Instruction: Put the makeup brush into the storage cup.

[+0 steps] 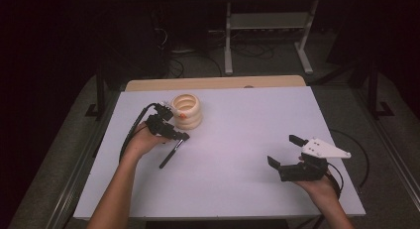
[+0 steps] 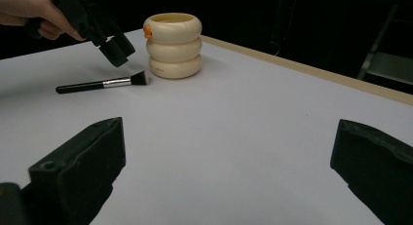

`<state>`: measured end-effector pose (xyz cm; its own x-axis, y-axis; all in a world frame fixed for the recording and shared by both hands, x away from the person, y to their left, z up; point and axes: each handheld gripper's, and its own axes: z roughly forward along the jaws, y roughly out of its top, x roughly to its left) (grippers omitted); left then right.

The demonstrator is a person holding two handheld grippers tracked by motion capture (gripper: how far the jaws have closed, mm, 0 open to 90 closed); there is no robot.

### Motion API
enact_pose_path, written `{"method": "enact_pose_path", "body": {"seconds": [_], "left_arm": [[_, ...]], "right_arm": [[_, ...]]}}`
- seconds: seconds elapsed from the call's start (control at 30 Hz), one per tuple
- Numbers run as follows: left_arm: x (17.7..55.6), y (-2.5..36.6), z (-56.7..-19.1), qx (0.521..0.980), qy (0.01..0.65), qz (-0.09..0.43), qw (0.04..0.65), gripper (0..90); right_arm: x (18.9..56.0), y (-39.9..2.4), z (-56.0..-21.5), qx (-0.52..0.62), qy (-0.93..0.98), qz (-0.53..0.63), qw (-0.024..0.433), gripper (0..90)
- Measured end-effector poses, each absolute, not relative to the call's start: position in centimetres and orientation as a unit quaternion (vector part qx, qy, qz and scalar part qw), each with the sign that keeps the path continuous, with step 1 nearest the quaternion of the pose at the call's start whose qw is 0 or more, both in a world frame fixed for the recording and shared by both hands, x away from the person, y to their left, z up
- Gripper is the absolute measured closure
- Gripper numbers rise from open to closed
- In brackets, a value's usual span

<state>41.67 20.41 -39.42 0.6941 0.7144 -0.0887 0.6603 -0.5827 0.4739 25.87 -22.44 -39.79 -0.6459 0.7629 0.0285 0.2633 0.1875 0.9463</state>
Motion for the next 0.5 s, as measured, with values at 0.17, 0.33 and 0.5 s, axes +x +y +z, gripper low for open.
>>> {"method": "enact_pose_path", "body": {"seconds": [0.17,0.33,0.5], "left_arm": [[41.93,20.33,-39.70,0.891,0.390,0.039,0.227,42.6],[42.16,19.97,-39.96,0.893,0.395,0.028,0.214,48.1],[42.37,19.67,-40.18,0.895,0.398,0.014,0.201,52.1]], "right_arm": [[25.89,-22.40,-39.80,0.349,0.735,0.532,0.234,0.0],[25.90,-22.43,-39.80,0.350,0.734,0.532,0.235,0.0],[25.88,-22.47,-39.78,0.351,0.734,0.533,0.234,0.0]]}}
